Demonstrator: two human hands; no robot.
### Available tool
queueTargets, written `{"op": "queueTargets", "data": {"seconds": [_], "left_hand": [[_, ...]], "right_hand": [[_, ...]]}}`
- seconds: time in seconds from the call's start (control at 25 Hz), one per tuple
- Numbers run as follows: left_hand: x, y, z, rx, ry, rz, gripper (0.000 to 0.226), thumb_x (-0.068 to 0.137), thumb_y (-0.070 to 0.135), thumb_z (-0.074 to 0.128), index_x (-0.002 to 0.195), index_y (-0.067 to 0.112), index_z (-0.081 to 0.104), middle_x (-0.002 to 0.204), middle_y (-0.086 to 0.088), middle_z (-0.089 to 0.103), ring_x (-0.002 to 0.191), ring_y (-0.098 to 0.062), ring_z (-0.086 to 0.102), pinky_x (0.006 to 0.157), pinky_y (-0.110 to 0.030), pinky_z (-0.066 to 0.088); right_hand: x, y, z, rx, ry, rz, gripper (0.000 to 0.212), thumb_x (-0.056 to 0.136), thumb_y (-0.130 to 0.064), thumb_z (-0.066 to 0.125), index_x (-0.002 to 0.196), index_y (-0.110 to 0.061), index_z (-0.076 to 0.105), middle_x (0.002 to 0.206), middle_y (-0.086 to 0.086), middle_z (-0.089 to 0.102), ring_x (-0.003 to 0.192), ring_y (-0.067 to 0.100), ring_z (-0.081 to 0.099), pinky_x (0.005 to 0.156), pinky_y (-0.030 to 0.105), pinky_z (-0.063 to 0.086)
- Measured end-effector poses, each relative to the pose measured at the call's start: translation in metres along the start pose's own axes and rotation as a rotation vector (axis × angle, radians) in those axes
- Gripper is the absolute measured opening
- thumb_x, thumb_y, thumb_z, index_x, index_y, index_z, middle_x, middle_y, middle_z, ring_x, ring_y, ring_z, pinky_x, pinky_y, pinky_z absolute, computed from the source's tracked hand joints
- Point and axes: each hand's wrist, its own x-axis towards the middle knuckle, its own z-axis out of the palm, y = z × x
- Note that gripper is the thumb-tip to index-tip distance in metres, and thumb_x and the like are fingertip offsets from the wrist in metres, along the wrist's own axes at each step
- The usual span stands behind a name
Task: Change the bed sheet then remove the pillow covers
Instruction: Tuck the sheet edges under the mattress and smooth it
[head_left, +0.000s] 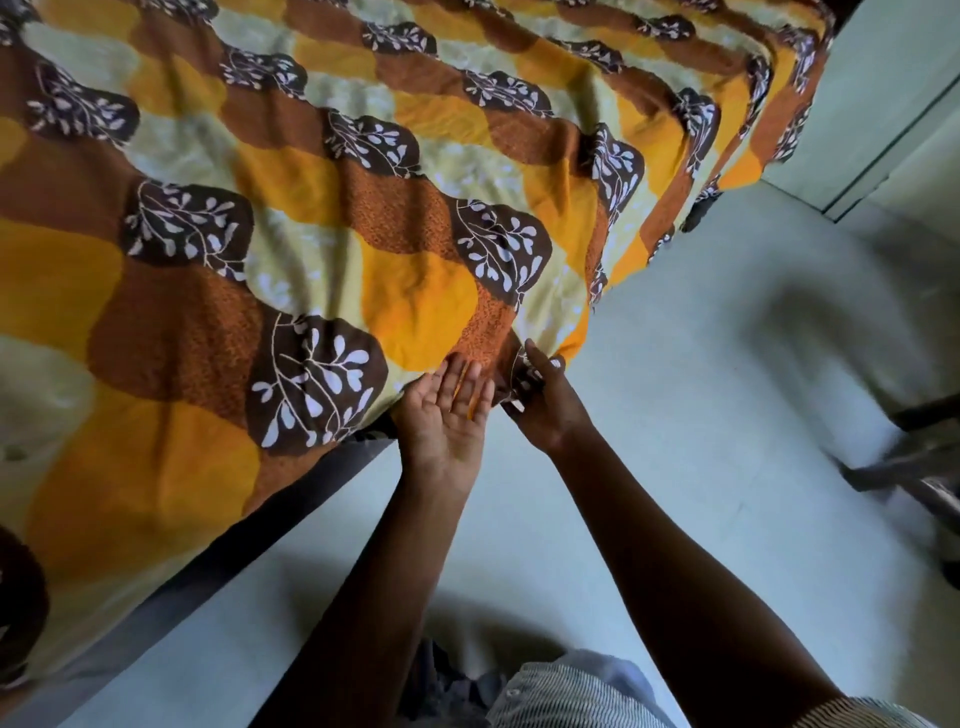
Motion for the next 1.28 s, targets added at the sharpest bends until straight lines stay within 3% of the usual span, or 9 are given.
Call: {"op": "queueTargets", "data": {"seconds": [0.28,0.48,0.56,0.68,0.84,0.96,1.12,1.2,1.28], "left_hand": [[-0.002,-0.019,-0.002,-0.213,-0.166,0.139,0.05,0.092,0.04,0.024,0.12,0.01,0.052,0.128,-0.007,0.055,0.129,-0.028,0.043,0.095,-0.053,0.039],[-0.001,-0.02,-0.006,-0.161,-0.248,0.187,0.059,0.079,0.037,0.038,0.131,0.012,0.046,0.134,-0.006,0.052,0.13,-0.029,0.043,0.091,-0.061,0.043],[0.0,-0.021,-0.006,-0.141,-0.254,0.193,0.06,0.076,0.036,0.04,0.131,0.012,0.047,0.137,-0.005,0.05,0.129,-0.029,0.044,0.09,-0.06,0.042],[0.0,-0.02,-0.004,-0.143,-0.261,0.197,0.057,0.076,0.033,0.039,0.128,0.011,0.049,0.138,-0.005,0.05,0.129,-0.029,0.045,0.092,-0.06,0.041],[-0.003,-0.016,0.001,-0.123,-0.274,0.205,0.066,0.076,0.033,0.038,0.137,0.009,0.041,0.138,-0.007,0.049,0.129,-0.029,0.045,0.091,-0.056,0.043],[-0.003,-0.013,0.0,-0.097,-0.283,0.206,0.058,0.074,0.033,0.038,0.124,0.007,0.051,0.122,-0.01,0.061,0.127,-0.029,0.046,0.089,-0.054,0.046],[-0.006,-0.012,0.001,0.025,-0.098,0.2,0.041,0.088,0.029,0.03,0.113,0.008,0.056,0.118,-0.01,0.062,0.114,-0.027,0.055,0.09,-0.049,0.048],[-0.014,-0.013,-0.001,0.088,0.07,0.232,0.043,0.096,0.032,0.024,0.116,0.008,0.054,0.122,-0.012,0.059,0.106,-0.026,0.059,0.088,-0.044,0.048],[-0.028,-0.011,-0.011,0.028,0.164,0.3,0.046,0.098,0.033,0.026,0.125,0.005,0.049,0.117,-0.015,0.06,0.103,-0.027,0.06,0.084,-0.041,0.05]], "right_hand": [[0.006,-0.017,0.001,-0.413,0.183,0.029,0.019,0.089,-0.034,0.06,0.083,-0.018,0.052,0.074,-0.005,0.048,0.066,0.007,0.043,0.056,0.021,0.035],[0.007,-0.018,-0.015,-0.224,-0.07,0.017,0.029,0.095,-0.016,0.051,0.068,-0.023,0.042,0.056,-0.006,0.039,0.038,0.001,0.032,0.037,0.012,0.021],[0.004,-0.02,-0.022,-0.047,-0.129,0.013,0.025,0.095,-0.007,0.049,0.073,-0.02,0.049,0.062,-0.003,0.051,0.044,0.0,0.049,0.041,0.011,0.033],[0.004,-0.024,-0.026,0.264,-0.274,0.072,0.02,0.095,-0.006,0.04,0.096,-0.009,0.059,0.088,0.003,0.071,0.083,0.008,0.068,0.07,0.018,0.053],[-0.001,-0.024,-0.01,0.413,-0.405,0.084,0.044,0.076,-0.012,0.04,0.117,0.0,0.053,0.114,0.012,0.063,0.115,0.022,0.056,0.103,0.035,0.042],[0.005,-0.028,0.009,0.435,-0.446,0.086,0.045,0.072,-0.02,0.04,0.11,-0.002,0.055,0.111,0.012,0.06,0.109,0.024,0.055,0.104,0.037,0.036],[0.015,-0.031,0.036,0.417,-0.453,0.048,0.025,0.077,-0.03,0.045,0.063,-0.015,0.059,0.082,0.004,0.06,0.083,0.019,0.053,0.086,0.031,0.039],[0.012,-0.033,0.035,0.342,-0.355,0.054,0.04,0.092,-0.038,0.038,0.085,-0.013,0.068,0.103,0.007,0.062,0.101,0.022,0.056,0.092,0.033,0.04],[0.005,-0.027,0.023,0.324,-0.323,0.077,0.044,0.098,-0.037,0.035,0.123,-0.006,0.055,0.125,0.012,0.056,0.119,0.025,0.052,0.098,0.034,0.042]]}}
